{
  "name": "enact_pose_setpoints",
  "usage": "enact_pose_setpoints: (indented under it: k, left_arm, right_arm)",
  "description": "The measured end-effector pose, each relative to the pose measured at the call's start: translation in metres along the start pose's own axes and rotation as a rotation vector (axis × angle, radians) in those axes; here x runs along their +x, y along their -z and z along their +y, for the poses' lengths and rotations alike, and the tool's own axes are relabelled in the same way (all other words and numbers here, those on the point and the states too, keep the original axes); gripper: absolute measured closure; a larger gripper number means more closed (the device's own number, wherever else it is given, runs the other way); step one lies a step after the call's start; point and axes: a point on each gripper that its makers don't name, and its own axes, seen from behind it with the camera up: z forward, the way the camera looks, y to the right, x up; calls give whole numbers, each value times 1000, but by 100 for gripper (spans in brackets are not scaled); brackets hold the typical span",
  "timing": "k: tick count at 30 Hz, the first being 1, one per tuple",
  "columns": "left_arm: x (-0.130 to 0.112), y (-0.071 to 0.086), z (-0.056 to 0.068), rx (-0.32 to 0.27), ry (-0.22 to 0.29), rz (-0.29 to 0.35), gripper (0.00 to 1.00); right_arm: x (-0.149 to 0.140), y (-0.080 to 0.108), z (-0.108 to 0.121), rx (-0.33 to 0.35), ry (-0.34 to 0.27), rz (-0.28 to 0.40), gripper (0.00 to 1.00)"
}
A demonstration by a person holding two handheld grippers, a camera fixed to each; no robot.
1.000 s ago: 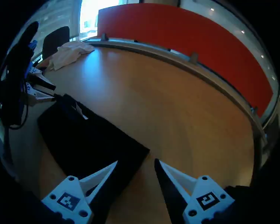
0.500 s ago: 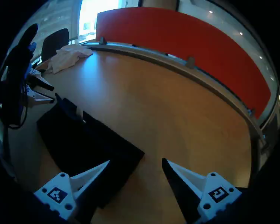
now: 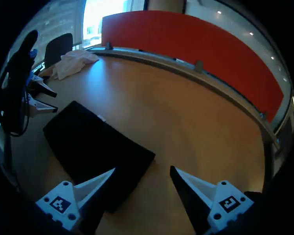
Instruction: Fold towel
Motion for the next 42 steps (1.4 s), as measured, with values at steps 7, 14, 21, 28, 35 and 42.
enact_pose_setpoints:
  k: [7,14,21,28,35,42]
  left_arm:
    - [-14,16,8,-8,30,0,8]
    - [-30,31,15,-5,39,1,8]
    - [-48,43,18,5,68,-1,8]
    - [-61,49,16,22,105,-2,8]
    - [-71,58,7,54,139,10,8]
    - [-86,70,-3,88,185,19,8]
  right_arm:
    - [-12,14,-11,15,-1,2,2]
    - [-24,30,-23,21,-9,6,3]
    - [-39,46,-33,24,-24,11,3]
    - [-45,51,-37,29,-33,15,2]
    - [-44,49,-40,54,-9,18,3]
    - [-42,45,-46,98,37,10,2]
